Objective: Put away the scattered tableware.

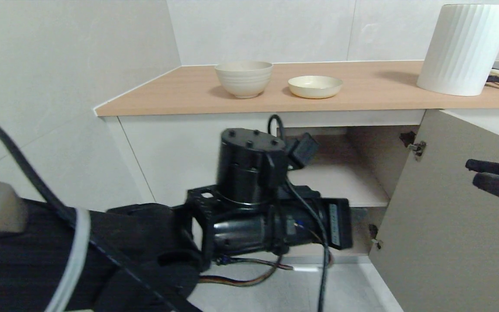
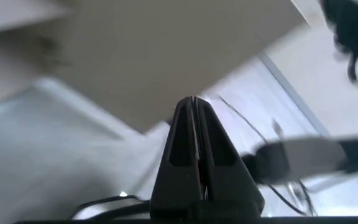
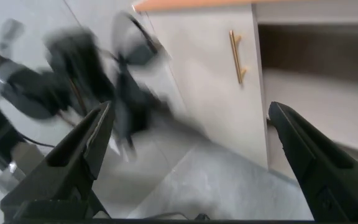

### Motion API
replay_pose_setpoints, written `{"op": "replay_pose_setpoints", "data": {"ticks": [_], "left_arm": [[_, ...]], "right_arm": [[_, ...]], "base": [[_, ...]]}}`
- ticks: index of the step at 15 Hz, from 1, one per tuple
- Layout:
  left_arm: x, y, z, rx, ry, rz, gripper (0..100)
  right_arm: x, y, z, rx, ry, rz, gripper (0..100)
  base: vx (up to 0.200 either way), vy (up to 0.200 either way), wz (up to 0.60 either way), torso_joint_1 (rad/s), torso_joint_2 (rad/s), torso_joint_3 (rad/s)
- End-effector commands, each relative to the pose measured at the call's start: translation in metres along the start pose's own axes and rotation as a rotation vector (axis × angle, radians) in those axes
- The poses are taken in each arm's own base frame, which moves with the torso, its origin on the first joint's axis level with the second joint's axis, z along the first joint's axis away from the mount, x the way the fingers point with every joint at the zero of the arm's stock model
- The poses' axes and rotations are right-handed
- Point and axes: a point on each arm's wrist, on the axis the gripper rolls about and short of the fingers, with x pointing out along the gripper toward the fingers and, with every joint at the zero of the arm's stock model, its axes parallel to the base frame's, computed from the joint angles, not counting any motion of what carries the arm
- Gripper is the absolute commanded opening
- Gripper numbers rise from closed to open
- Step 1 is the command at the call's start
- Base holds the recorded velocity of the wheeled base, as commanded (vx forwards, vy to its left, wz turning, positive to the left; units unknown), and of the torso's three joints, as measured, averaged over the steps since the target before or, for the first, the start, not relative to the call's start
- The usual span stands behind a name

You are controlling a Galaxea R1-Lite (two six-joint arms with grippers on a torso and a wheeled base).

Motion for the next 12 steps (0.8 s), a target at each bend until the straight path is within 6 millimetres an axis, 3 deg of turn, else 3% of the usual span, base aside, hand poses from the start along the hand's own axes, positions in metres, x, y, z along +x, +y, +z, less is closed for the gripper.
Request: {"op": "replay_pose_setpoints", "data": {"ticks": [1, 3, 4, 5, 6, 8, 12], "left_arm": [[-0.086, 0.016, 0.028, -0.013, -0.157, 0.111, 0], [-0.141, 0.038, 0.031, -0.024, -0.209, 0.278, 0], [-0.154, 0.042, 0.030, -0.014, -0.209, 0.323, 0], [-0.185, 0.042, 0.028, 0.038, -0.232, 0.403, 0], [-0.190, 0.041, 0.027, 0.048, -0.235, 0.412, 0], [-0.221, 0.017, 0.023, 0.094, -0.291, 0.425, 0], [-0.235, 0.006, 0.022, 0.117, -0.300, 0.442, 0]], "right_arm": [[0.029, -0.013, -0.005, 0.030, 0.078, -0.020, 100], [0.053, -0.022, -0.006, 0.043, 0.110, -0.029, 100], [0.059, -0.024, -0.005, 0.044, 0.114, -0.030, 100], [0.069, -0.028, -0.004, 0.048, 0.127, -0.038, 100], [0.071, -0.028, -0.003, 0.048, 0.127, -0.038, 100], [0.091, -0.041, 0.006, 0.038, 0.094, -0.174, 100], [0.077, -0.036, 0.018, 0.036, 0.098, -0.214, 100]], "base": [[0.000, 0.000, 0.00, 0.000, 0.00, 0.000], [0.000, 0.000, 0.00, 0.000, 0.00, 0.000], [0.000, 0.000, 0.00, 0.000, 0.00, 0.000], [0.000, 0.000, 0.00, 0.000, 0.00, 0.000], [0.000, 0.000, 0.00, 0.000, 0.00, 0.000], [0.000, 0.000, 0.00, 0.000, 0.00, 0.000], [0.000, 0.000, 0.00, 0.000, 0.00, 0.000]]}}
